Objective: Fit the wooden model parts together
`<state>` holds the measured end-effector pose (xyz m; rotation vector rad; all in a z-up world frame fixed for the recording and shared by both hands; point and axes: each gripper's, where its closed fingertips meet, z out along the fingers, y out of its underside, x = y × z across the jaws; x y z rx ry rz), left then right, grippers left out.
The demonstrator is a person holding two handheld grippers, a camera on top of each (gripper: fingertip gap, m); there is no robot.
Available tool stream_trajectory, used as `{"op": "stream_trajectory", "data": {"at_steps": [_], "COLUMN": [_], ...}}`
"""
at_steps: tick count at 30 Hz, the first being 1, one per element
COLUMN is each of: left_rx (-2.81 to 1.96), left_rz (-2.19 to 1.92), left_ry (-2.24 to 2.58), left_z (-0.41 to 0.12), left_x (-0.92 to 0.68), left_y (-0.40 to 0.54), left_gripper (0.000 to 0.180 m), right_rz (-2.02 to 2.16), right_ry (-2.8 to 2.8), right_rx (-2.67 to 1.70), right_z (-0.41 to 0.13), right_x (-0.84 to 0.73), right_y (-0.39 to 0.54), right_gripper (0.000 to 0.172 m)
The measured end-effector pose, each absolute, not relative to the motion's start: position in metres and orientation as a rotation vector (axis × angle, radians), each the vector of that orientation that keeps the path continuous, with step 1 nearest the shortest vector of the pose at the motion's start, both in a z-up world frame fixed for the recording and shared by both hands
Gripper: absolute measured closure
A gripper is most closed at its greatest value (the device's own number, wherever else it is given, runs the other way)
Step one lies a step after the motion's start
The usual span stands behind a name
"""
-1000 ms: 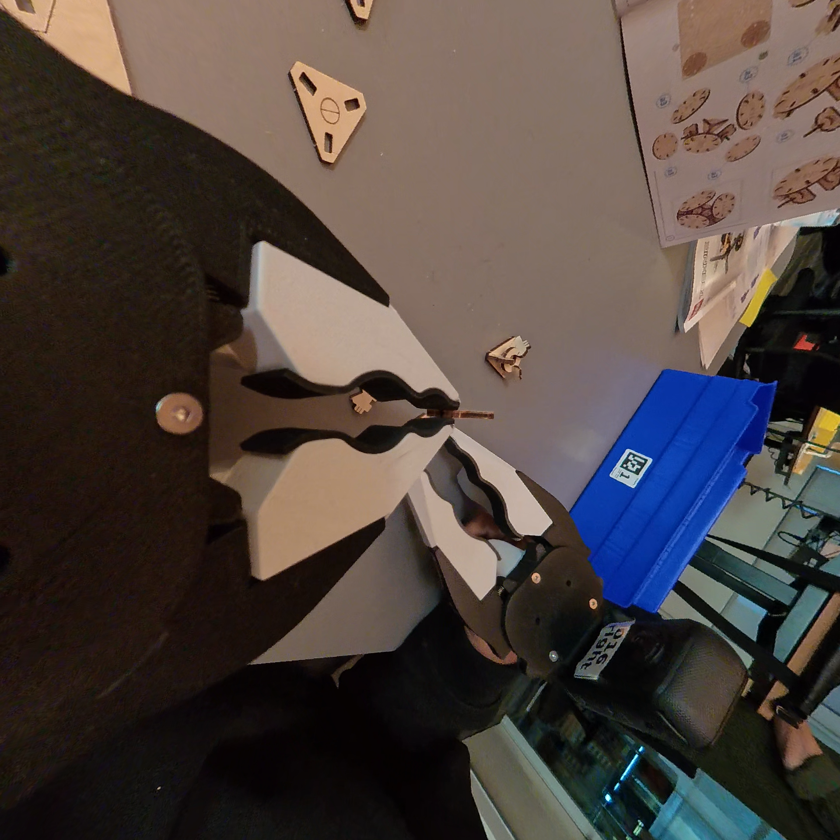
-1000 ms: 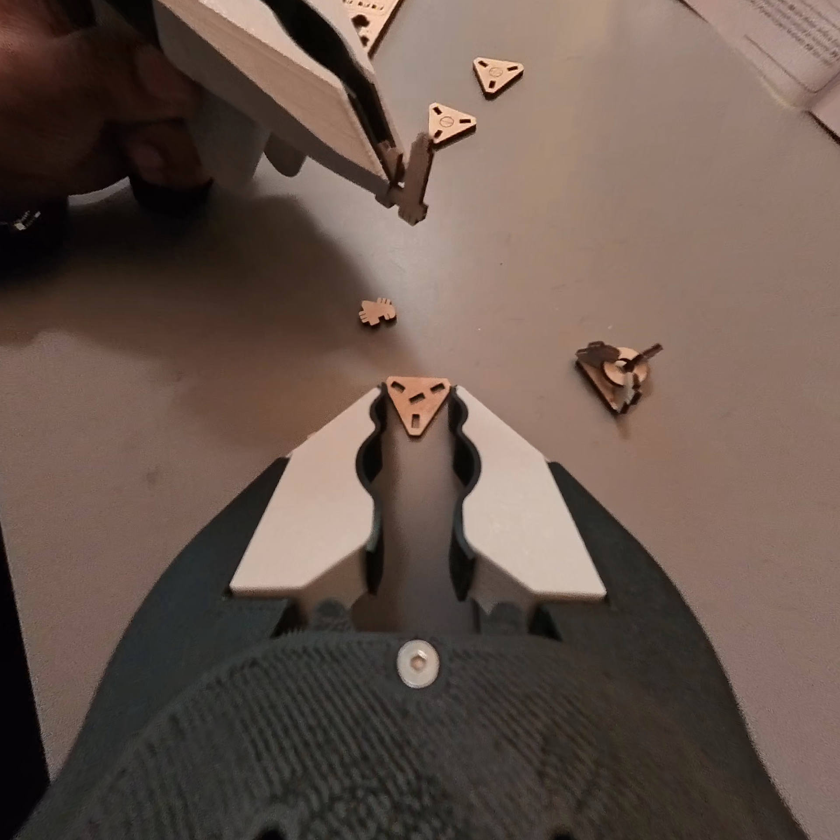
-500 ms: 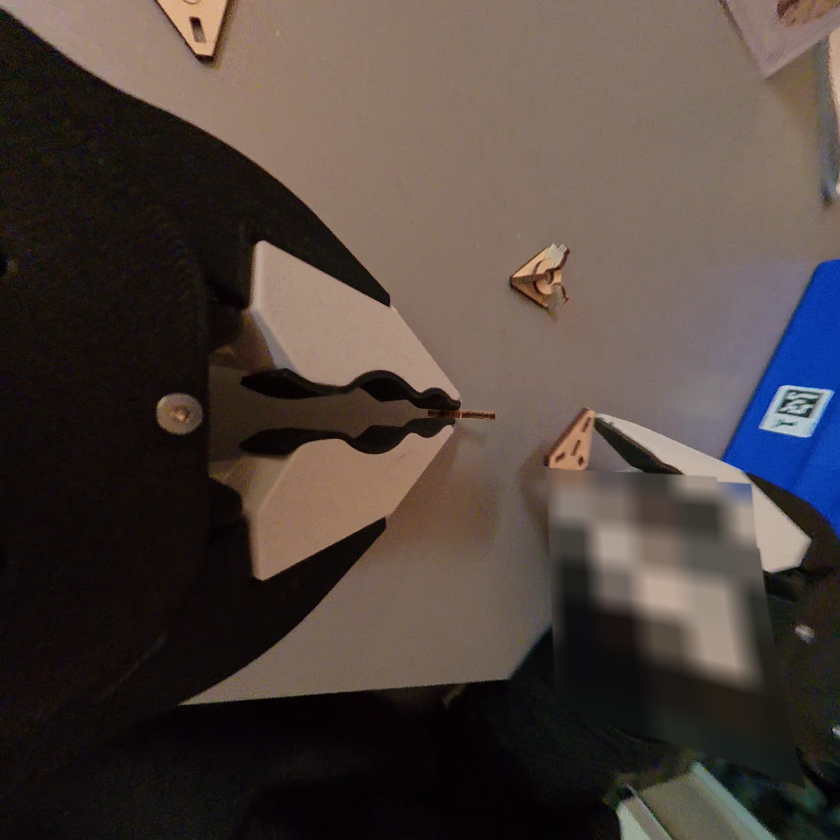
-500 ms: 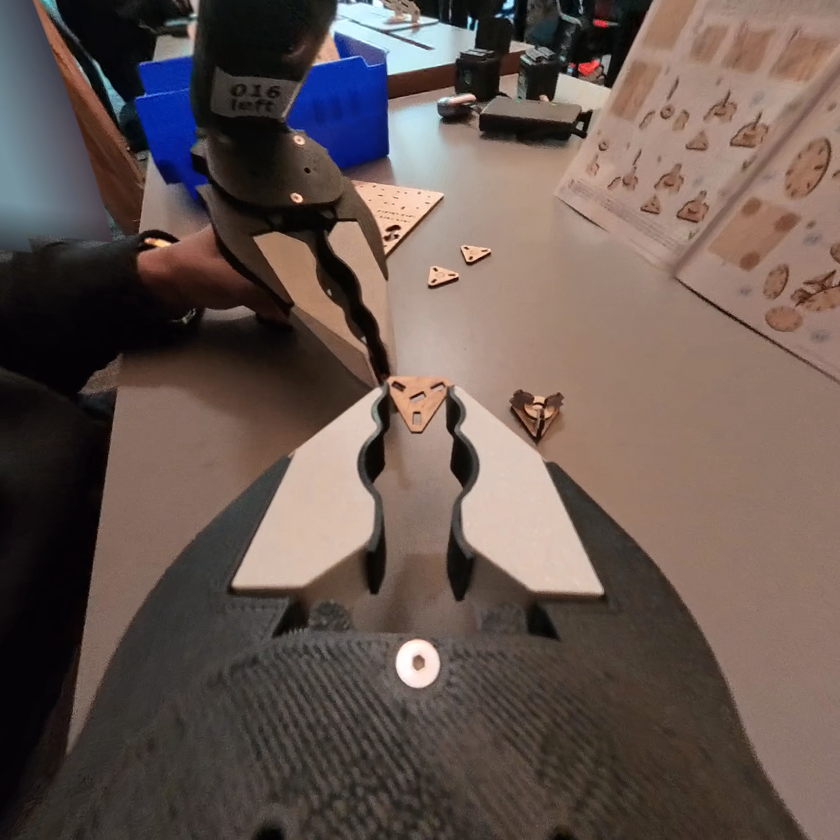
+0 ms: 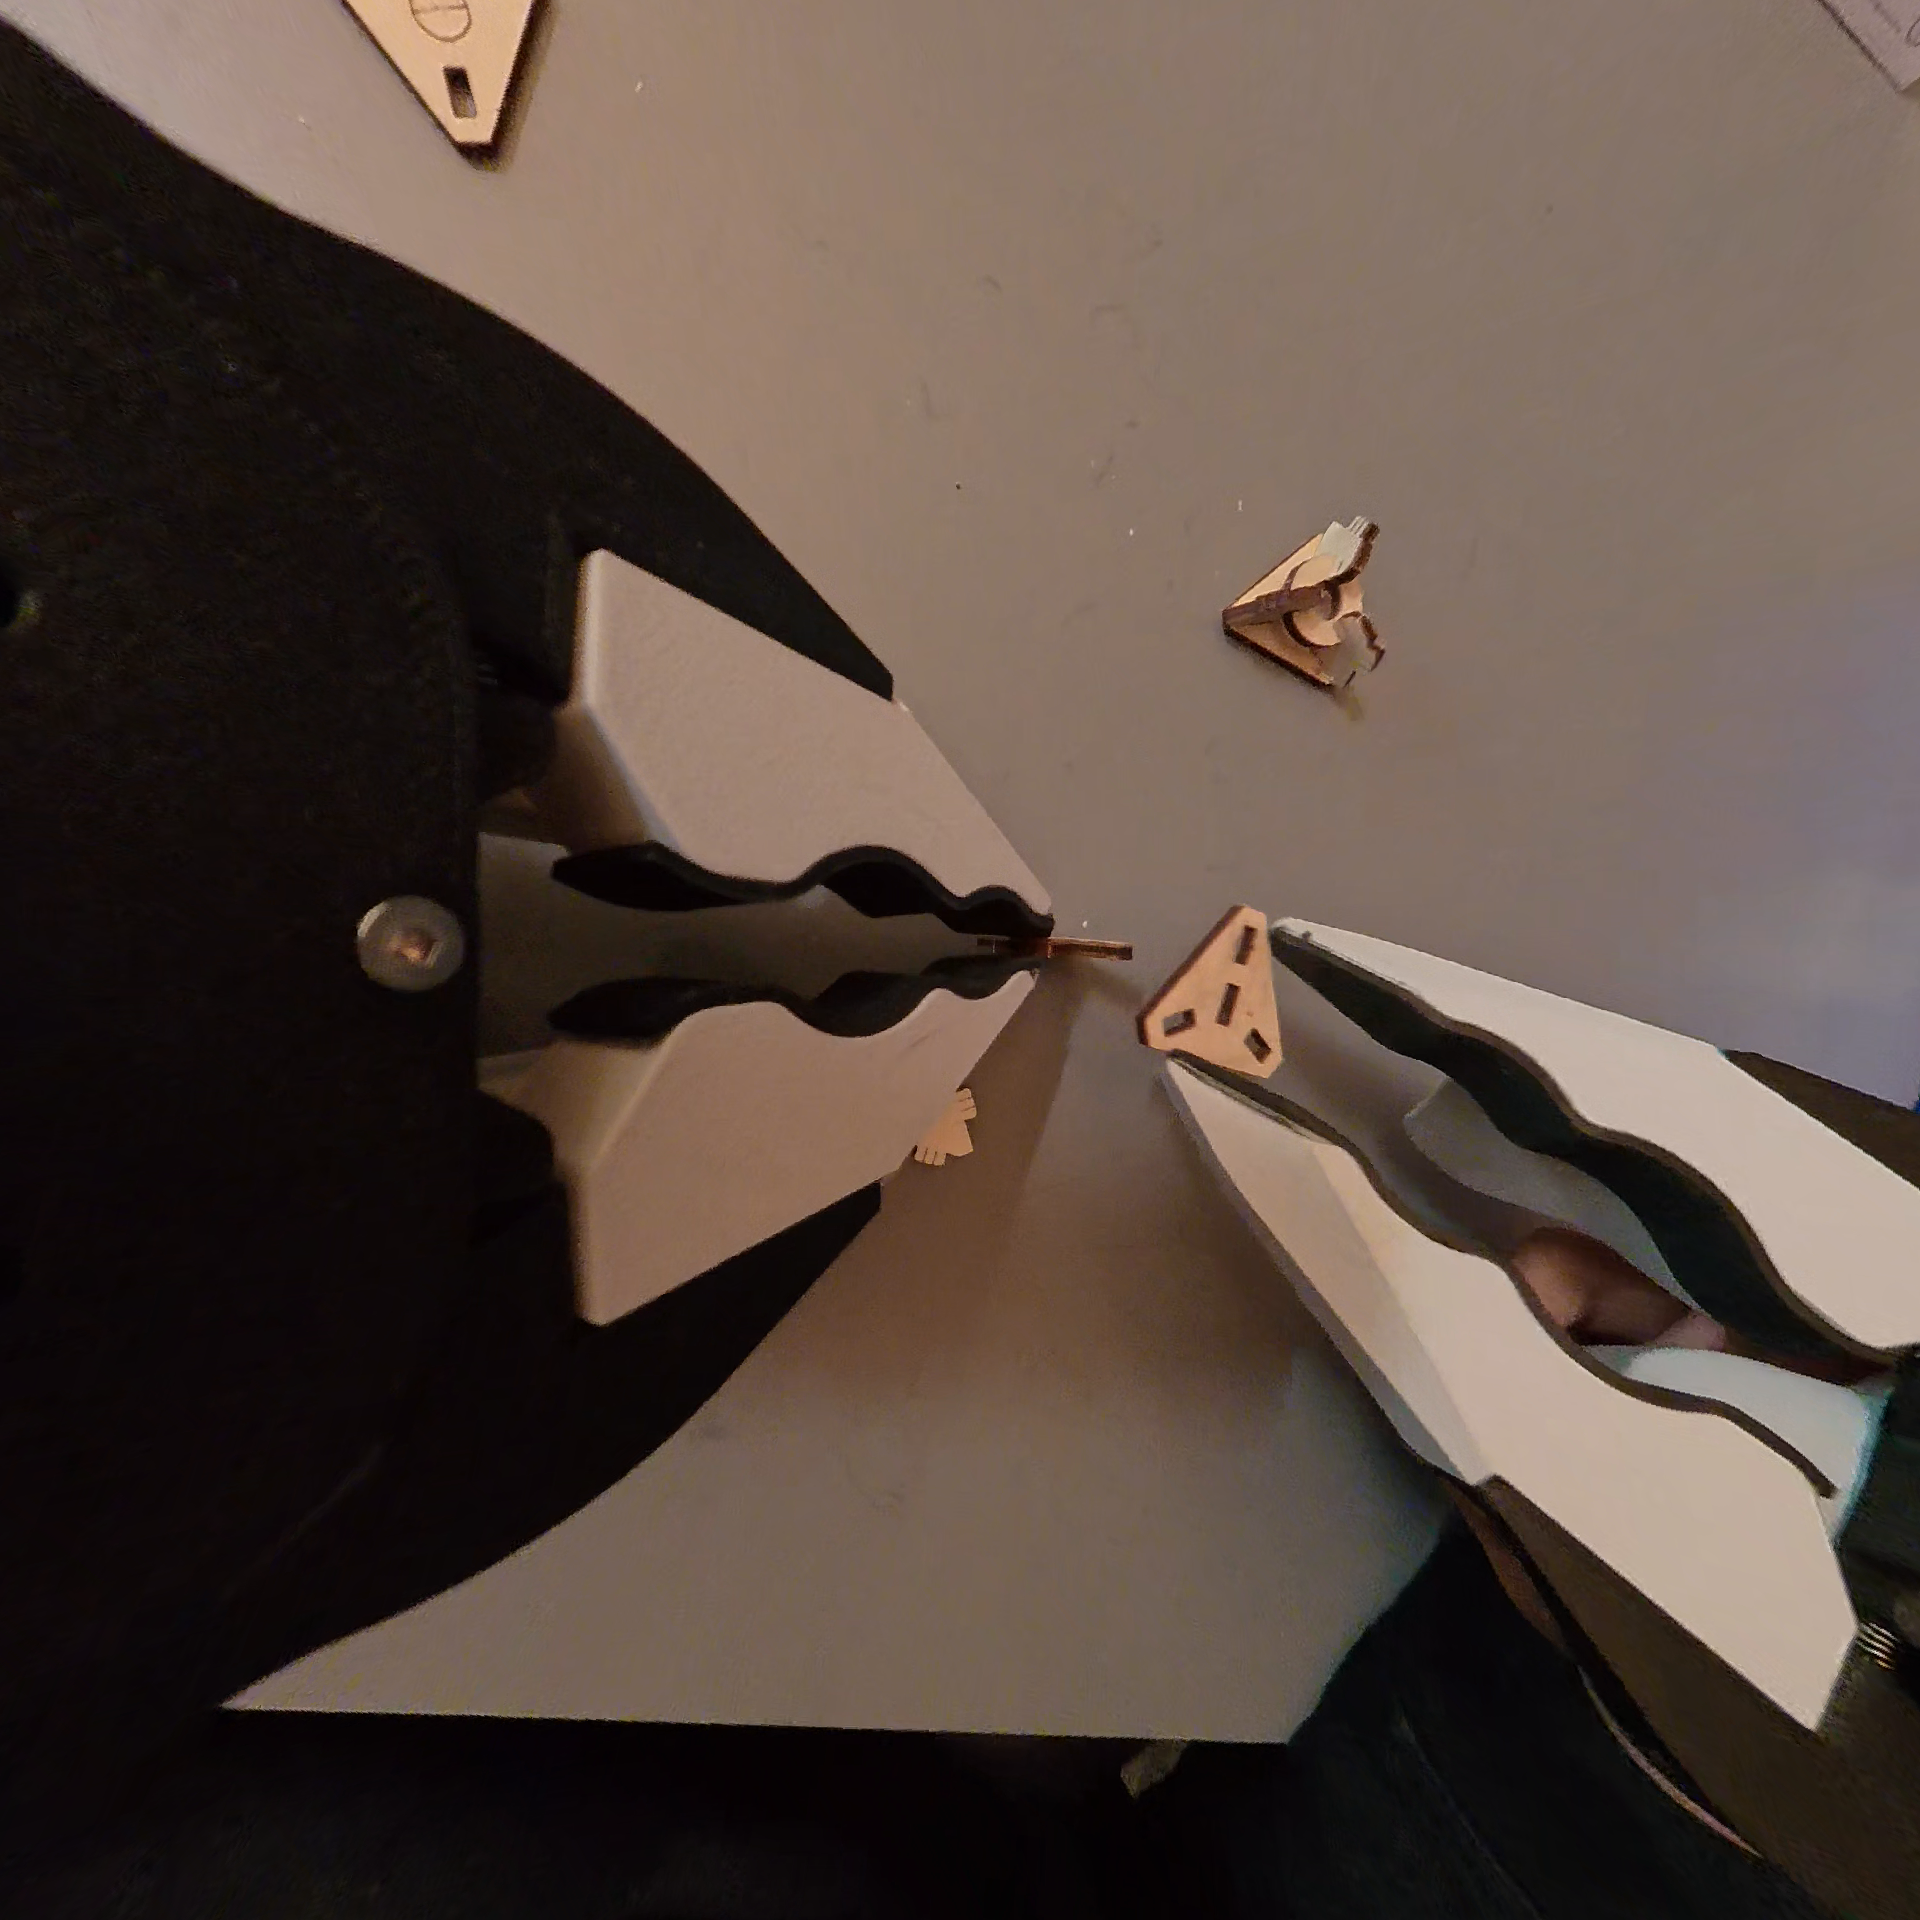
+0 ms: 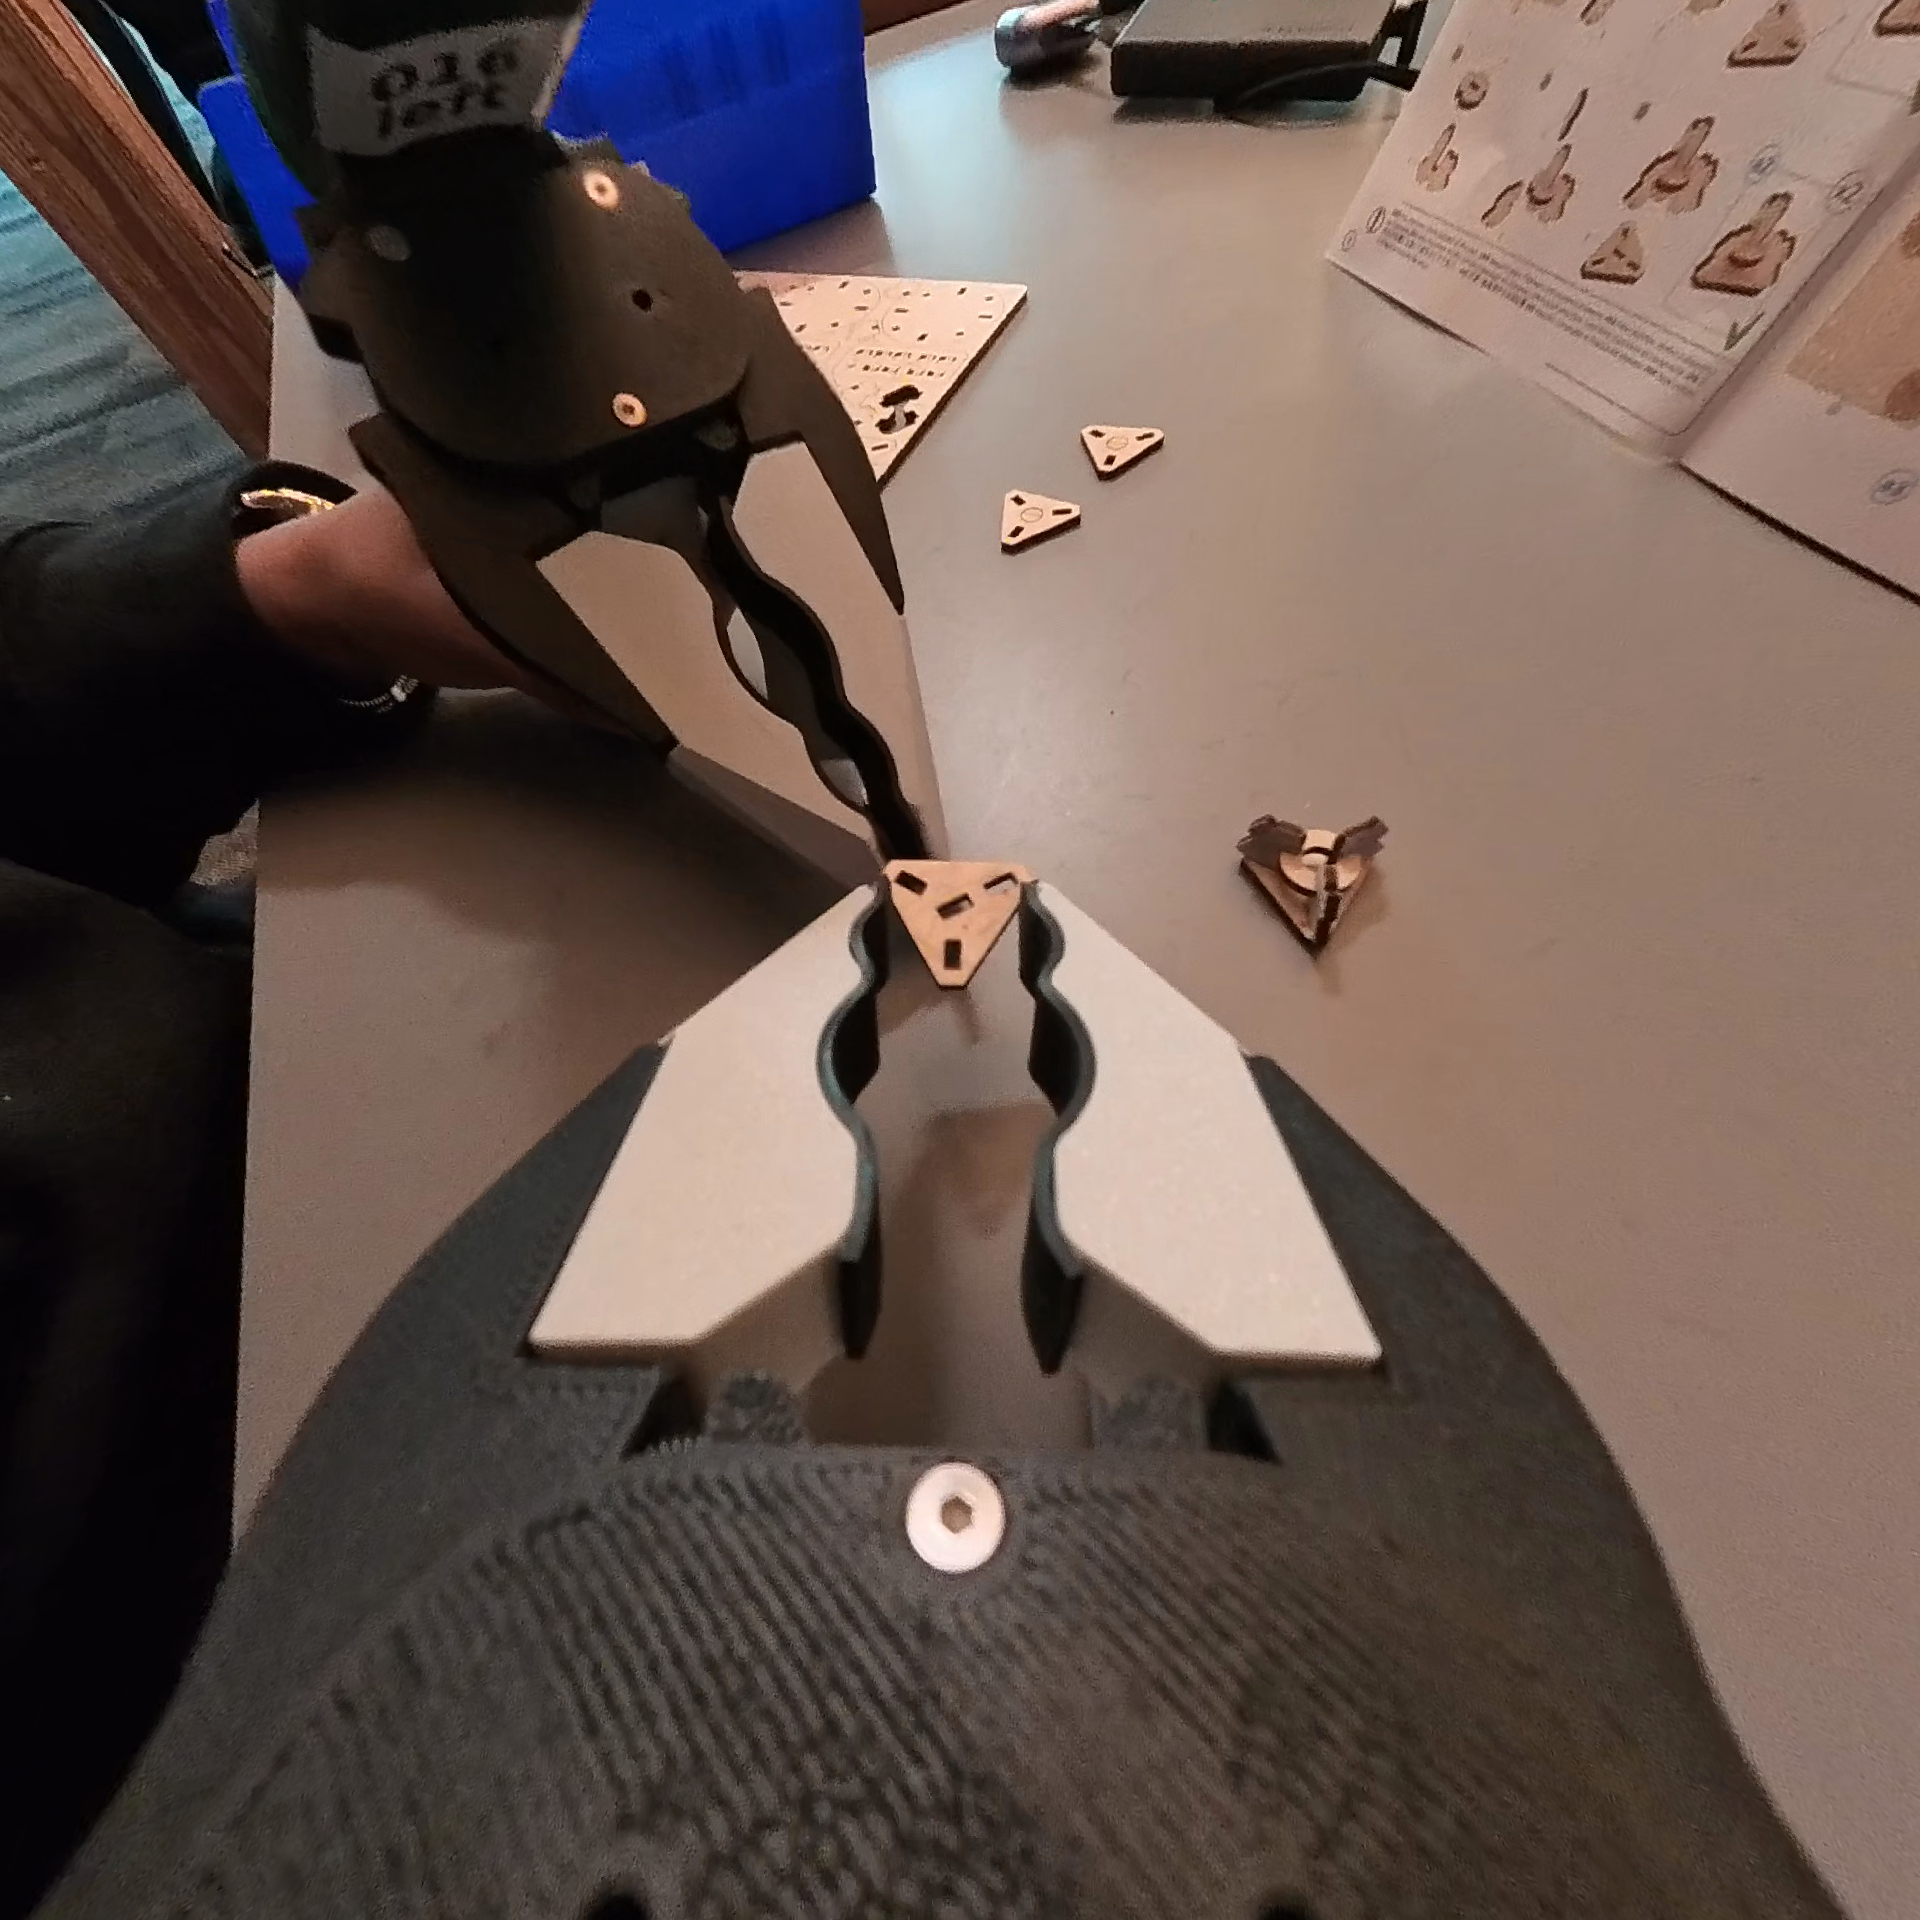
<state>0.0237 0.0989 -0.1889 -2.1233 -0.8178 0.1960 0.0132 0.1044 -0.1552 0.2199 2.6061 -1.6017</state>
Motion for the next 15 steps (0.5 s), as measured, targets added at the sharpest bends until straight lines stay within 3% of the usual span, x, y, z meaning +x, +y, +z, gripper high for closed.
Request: {"op": "stream_trajectory", "data": {"at_steps": [15], "left_rx": [-2.168], "left_rz": [0.149], "left_ry": [-0.774], "left_z": [-0.194], "left_x": [0.031], "left_y": [0.104], "left_gripper": [0.18], "right_rz": [-1.527], "right_ry": [2.588], "right_rx": [0.168], "right_z": [-0.162], "right_x": [0.024], "right_y": [0.103], "right_gripper": [0.149]}}
